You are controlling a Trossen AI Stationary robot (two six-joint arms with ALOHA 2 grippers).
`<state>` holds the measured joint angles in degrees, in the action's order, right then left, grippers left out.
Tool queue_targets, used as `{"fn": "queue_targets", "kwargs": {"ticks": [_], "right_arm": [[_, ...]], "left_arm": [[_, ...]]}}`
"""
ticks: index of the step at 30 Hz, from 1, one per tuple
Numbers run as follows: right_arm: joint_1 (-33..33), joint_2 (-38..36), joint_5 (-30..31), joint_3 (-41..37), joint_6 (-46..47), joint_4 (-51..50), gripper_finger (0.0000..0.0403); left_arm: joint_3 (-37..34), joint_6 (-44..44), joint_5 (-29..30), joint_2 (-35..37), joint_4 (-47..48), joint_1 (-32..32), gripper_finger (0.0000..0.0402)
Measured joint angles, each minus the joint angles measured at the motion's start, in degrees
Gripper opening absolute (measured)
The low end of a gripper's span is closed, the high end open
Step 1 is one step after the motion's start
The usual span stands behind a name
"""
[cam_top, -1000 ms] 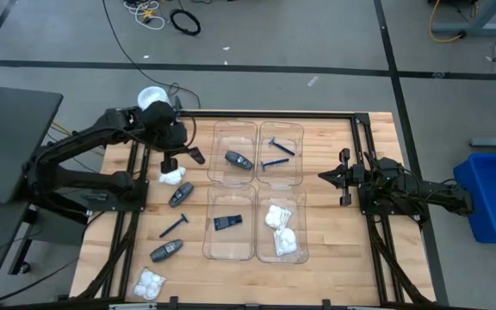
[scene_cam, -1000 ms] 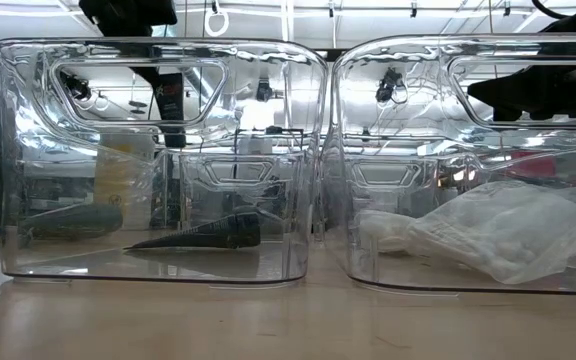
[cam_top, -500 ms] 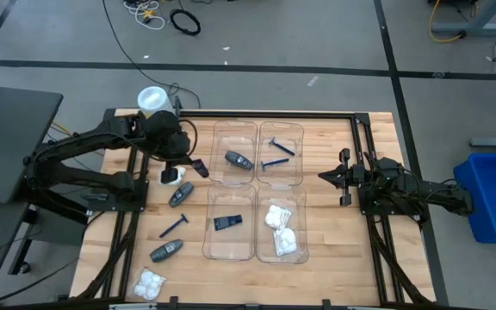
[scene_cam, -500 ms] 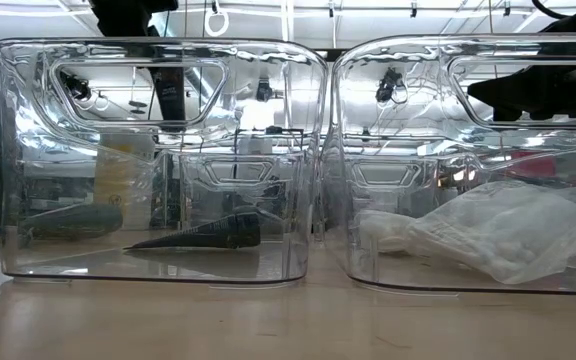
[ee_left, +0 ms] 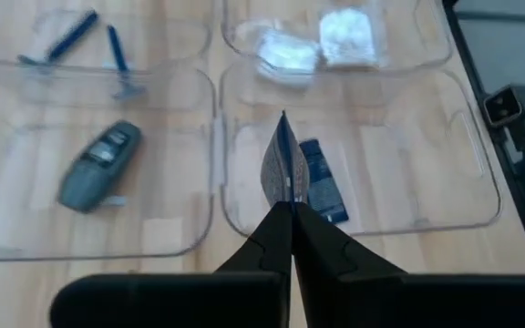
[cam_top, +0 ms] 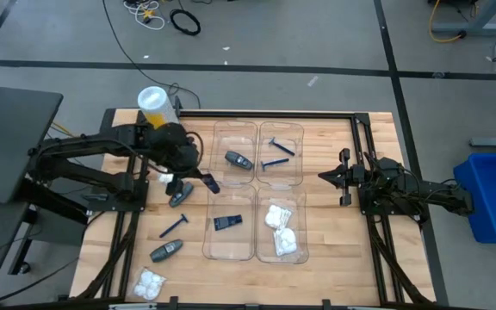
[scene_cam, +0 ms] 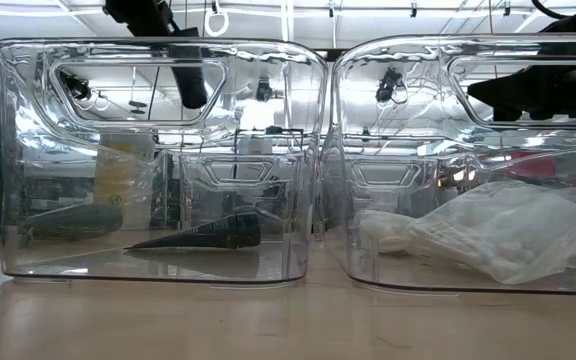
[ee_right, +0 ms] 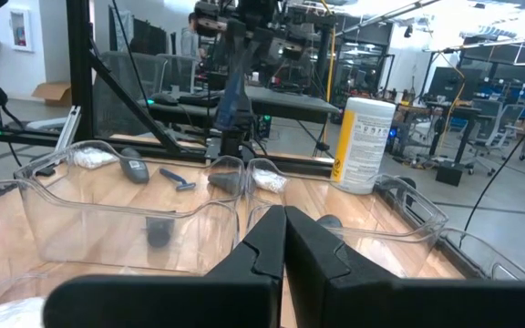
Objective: Pick & Place Travel size toiletries
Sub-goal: Put the shave cream into the bottom left transparent bin
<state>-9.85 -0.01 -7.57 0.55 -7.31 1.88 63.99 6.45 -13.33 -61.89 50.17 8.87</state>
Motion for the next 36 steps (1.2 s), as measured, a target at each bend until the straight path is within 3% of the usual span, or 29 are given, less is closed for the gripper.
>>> {"fn": "queue_targets", "kwargs": {"ticks": [19,36], "right_arm": [[0.0,0.0,-0.1,0.0,0.0,0.1,0.0013],[0.0,0.0,0.0,0.0,0.0,0.1,0.0013]], "left_arm": [[0.1,-1.7,-2.0,-7.1,-4.9,-6.9,0.0004],[0.1,-2.0,-4.5,-13.9,-5.8,-8.4,0.0005]]}}
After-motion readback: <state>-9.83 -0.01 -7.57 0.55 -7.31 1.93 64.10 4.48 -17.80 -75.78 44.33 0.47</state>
